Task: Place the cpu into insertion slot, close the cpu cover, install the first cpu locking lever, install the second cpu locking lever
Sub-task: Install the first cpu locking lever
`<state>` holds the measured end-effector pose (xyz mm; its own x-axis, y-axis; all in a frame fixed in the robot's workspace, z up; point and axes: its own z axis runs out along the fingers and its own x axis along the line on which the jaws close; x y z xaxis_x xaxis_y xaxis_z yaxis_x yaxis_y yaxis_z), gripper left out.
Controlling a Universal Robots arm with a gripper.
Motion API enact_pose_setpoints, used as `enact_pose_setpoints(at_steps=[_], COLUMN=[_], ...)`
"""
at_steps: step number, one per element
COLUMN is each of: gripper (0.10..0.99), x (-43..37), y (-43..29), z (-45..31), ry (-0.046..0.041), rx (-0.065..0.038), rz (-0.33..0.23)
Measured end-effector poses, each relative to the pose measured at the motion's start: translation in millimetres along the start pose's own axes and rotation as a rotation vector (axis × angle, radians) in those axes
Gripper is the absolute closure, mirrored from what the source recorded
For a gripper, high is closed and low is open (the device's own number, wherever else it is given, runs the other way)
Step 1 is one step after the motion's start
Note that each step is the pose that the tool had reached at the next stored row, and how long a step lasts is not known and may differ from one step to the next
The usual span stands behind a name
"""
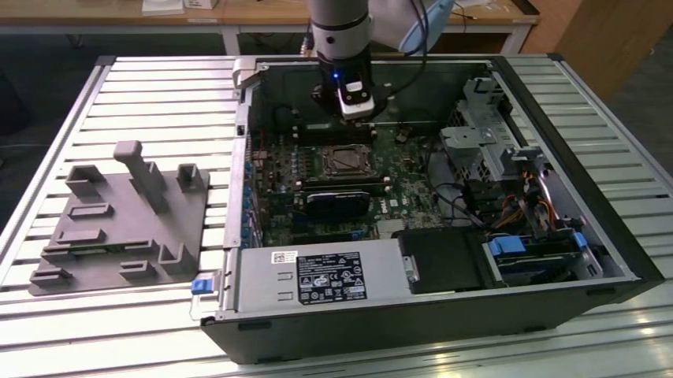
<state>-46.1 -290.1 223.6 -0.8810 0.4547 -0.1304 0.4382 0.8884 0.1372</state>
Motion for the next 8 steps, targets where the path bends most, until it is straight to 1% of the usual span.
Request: enact_pose_setpoints(at_steps=[3, 5, 6, 8], gripper=[0.980, 0.980, 0.980, 0.980], x=[-1.2, -2.0, -2.3, -3.1], y=[0.6, 0.9, 1.0, 0.4], z=[0.7, 0.9, 1.0, 1.1], ry=[0.0330, 0.0508, 0.0582, 0.0647], rx=[0.027, 0.047, 0.057, 0.075], rz=[0.001, 0.001, 0.001, 0.000])
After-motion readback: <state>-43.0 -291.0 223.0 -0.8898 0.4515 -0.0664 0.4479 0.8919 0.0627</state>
